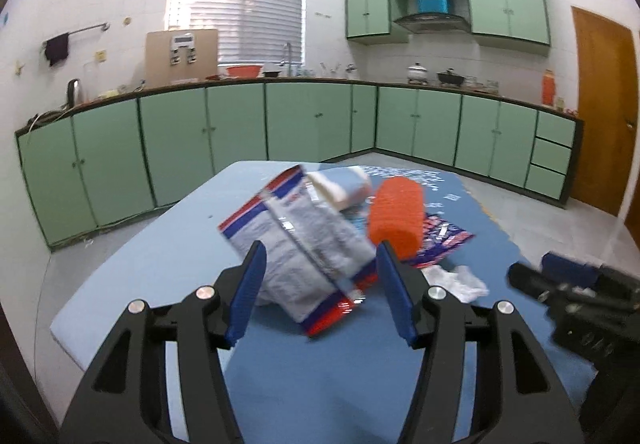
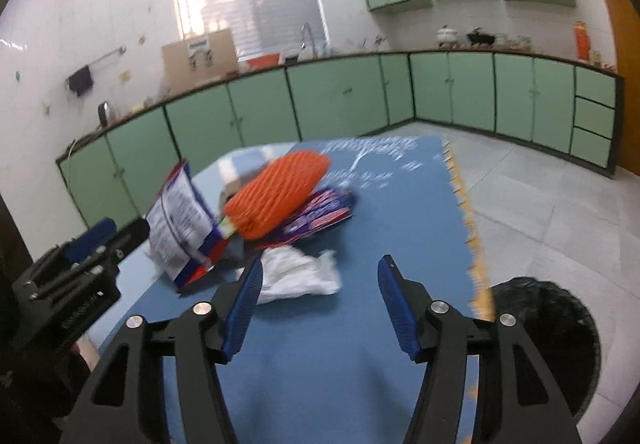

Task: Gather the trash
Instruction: 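Grasp the white tissue with the right tool while the left tool grasps the snack bag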

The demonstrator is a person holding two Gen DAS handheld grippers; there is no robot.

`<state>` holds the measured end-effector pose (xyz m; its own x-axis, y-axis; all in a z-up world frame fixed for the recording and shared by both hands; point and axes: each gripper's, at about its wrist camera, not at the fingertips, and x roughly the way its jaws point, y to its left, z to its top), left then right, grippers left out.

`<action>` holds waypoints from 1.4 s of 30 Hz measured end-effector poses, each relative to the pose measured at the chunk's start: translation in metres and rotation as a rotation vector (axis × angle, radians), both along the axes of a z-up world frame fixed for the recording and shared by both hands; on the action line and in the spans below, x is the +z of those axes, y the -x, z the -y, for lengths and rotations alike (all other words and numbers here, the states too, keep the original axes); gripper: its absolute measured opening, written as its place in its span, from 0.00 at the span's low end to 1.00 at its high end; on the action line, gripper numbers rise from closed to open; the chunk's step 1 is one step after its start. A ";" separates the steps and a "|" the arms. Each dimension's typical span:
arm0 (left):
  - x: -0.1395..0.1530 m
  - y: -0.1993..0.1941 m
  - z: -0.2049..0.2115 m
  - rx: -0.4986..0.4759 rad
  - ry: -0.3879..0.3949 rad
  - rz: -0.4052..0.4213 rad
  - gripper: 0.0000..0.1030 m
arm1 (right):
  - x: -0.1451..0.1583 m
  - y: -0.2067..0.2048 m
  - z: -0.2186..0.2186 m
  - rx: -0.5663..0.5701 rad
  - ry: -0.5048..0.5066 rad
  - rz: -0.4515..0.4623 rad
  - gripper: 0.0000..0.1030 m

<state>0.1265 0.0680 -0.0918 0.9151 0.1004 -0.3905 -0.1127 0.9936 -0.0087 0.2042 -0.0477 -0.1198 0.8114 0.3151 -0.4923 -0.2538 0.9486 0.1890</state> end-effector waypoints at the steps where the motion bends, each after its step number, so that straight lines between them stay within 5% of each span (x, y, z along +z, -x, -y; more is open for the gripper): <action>1: 0.000 -0.001 -0.005 0.010 0.007 -0.002 0.54 | -0.003 -0.006 -0.007 0.005 0.001 -0.016 0.57; 12: -0.014 -0.009 -0.027 0.038 0.038 -0.021 0.54 | -0.024 -0.038 -0.041 -0.014 0.047 -0.120 0.53; 18: -0.021 -0.021 -0.032 0.037 0.060 -0.056 0.54 | -0.033 -0.043 -0.047 0.014 0.082 -0.160 0.25; 20: -0.023 -0.024 -0.033 0.036 0.064 -0.066 0.54 | -0.035 -0.044 -0.048 0.038 0.077 -0.170 0.07; 22: -0.024 -0.025 -0.033 0.035 0.062 -0.070 0.54 | -0.035 -0.041 -0.048 0.046 0.076 -0.158 0.05; 37: -0.044 -0.048 -0.028 0.019 0.115 -0.168 0.69 | -0.014 -0.020 -0.025 0.024 0.047 -0.072 0.04; 42: -0.048 -0.056 -0.030 0.016 0.130 -0.196 0.67 | -0.018 -0.024 -0.021 0.021 0.044 -0.079 0.04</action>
